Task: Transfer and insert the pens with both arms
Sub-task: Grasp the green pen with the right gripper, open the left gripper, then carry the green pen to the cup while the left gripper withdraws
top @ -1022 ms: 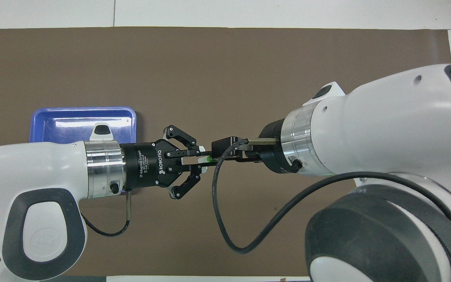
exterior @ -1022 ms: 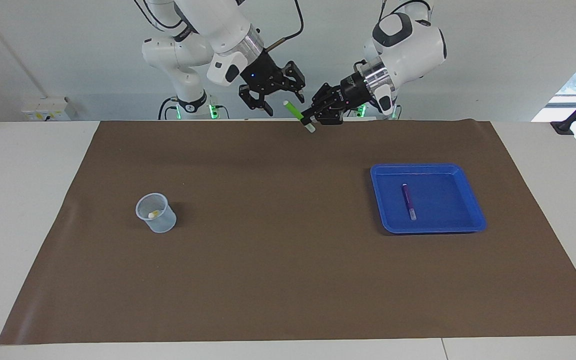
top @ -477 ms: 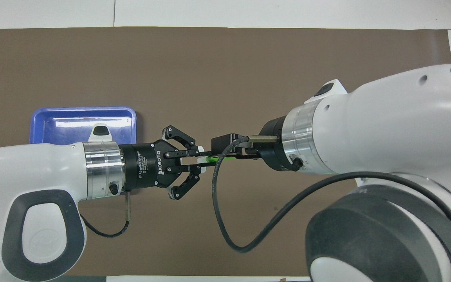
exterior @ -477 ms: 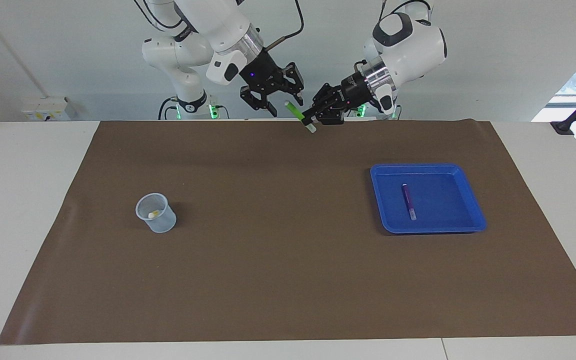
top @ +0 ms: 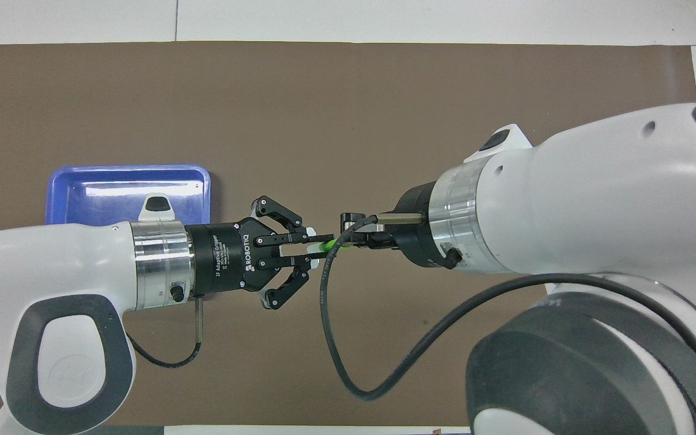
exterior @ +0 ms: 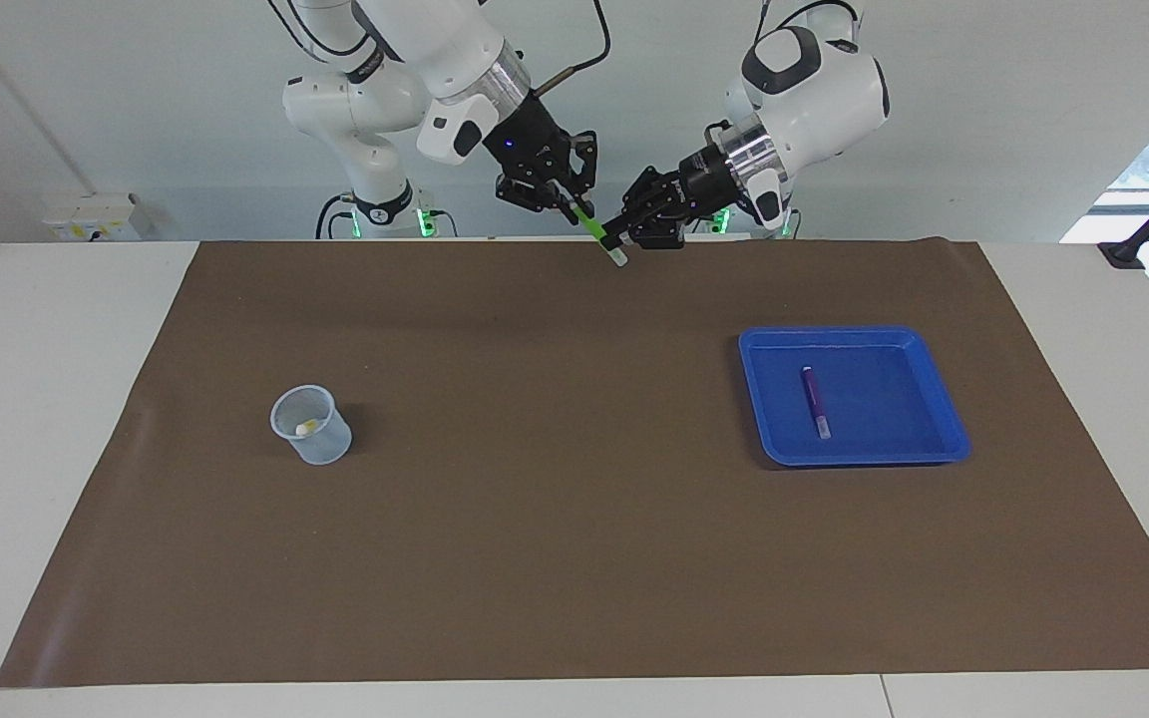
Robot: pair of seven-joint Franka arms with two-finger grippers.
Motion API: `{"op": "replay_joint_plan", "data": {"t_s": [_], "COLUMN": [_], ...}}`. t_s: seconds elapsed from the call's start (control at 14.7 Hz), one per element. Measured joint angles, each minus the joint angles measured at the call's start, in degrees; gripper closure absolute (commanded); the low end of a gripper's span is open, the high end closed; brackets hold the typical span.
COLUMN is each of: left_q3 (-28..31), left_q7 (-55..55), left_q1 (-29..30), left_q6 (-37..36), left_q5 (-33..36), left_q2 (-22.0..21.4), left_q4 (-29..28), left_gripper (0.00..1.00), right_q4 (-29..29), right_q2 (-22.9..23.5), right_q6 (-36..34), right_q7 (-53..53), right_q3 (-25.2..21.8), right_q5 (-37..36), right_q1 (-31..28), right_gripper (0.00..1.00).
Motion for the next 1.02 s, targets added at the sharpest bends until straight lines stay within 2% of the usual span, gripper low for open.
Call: {"op": "replay_joint_plan", "data": {"t_s": [0.07,0.41,0.61,0.75,1.02], "left_q3": [0.0,0.1,0.2,0.4,0.8], "left_q7": [0.0,0.0,0.9,3.2,9.6], "left_q1": [0.0,0.0,0.0,0.2,2.4], "left_q6": [0.0,0.2,0.2,0.2,-0.1], "left_q5": [0.0,0.0,0.0,0.8,9.1], "left_q2": [0.0,-0.5,-1.1,-1.1,-1.1], "left_q4": [0.0,0.0,0.0,0.0,-0.5], "left_gripper": [0.01,0.0,0.0,0.0,0.0], "right_q4": [0.0,-0.4,-1.7,-3.3,-8.2], "right_q2": [0.0,0.1,0.1,0.0,-1.2], "right_q6": [0.0,-0.2,-0.3,-0.3,1.4], "right_q7": [0.0,-4.1,-11.6,-16.4,-26.2], "right_q3": [0.0,-1.3,-6.0,-9.1,-14.7], "right_q5": [0.0,-3.2,-4.8,-9.6,-17.1], "right_q1": [0.0,-0.4,-0.6,-0.8,-1.1], "right_gripper": [1.0,1.0,1.0,1.0,1.0]}}
